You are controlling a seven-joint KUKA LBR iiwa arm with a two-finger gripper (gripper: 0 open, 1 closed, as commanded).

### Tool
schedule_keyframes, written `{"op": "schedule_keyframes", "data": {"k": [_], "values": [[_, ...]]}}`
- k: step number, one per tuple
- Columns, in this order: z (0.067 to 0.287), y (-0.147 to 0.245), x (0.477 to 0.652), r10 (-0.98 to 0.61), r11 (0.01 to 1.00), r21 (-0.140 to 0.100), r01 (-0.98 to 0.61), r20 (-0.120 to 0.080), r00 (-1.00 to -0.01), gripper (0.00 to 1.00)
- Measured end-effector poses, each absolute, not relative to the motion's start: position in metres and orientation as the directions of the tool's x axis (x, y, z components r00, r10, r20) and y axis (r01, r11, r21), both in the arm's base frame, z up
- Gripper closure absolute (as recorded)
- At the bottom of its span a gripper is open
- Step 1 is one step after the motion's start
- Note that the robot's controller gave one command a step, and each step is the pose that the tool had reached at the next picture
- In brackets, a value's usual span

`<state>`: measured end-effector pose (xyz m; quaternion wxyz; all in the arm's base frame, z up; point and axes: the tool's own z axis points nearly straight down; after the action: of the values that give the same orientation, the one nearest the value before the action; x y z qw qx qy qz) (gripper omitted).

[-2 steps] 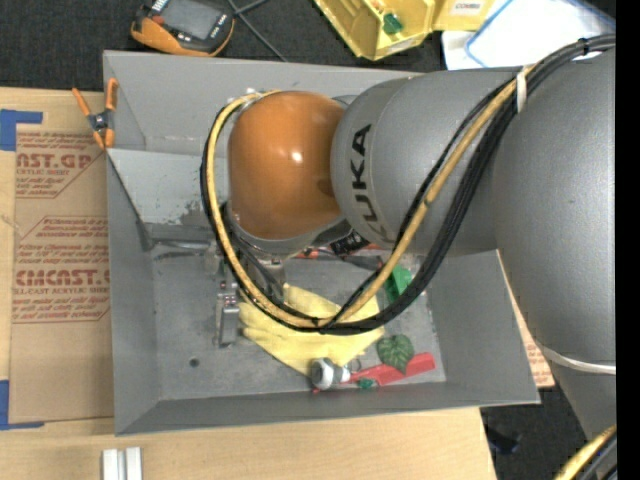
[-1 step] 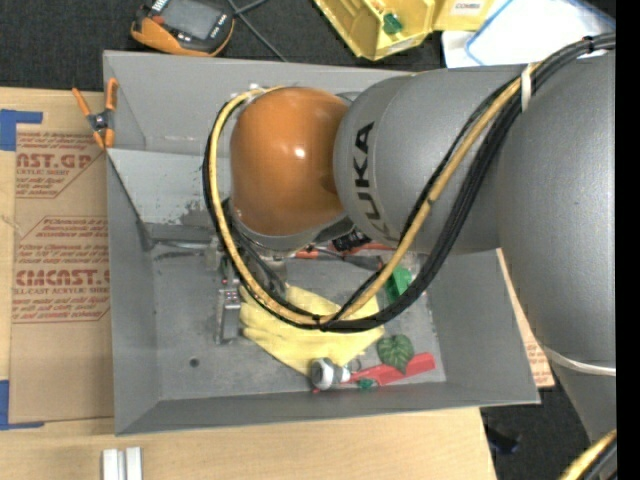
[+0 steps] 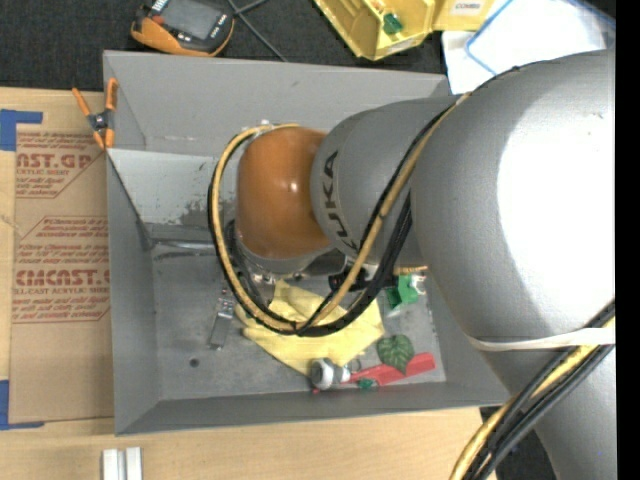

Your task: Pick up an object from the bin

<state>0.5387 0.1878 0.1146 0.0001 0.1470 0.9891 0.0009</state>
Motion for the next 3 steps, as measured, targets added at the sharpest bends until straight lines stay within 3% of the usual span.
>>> {"op": "schedule_keyframes", "data": {"k": [1,2,3], "values": [[0.155,0.124,0.515,0.173,0.985,0.002,0.173,-0.005,-0.985,0.00],[0.100,0.101,0.517,0.302,0.953,-0.005,0.302,0.013,-0.953,0.00],[0.069,0.078,0.486,0.391,0.920,0.006,0.391,-0.003,-0.920,0.00]]}}
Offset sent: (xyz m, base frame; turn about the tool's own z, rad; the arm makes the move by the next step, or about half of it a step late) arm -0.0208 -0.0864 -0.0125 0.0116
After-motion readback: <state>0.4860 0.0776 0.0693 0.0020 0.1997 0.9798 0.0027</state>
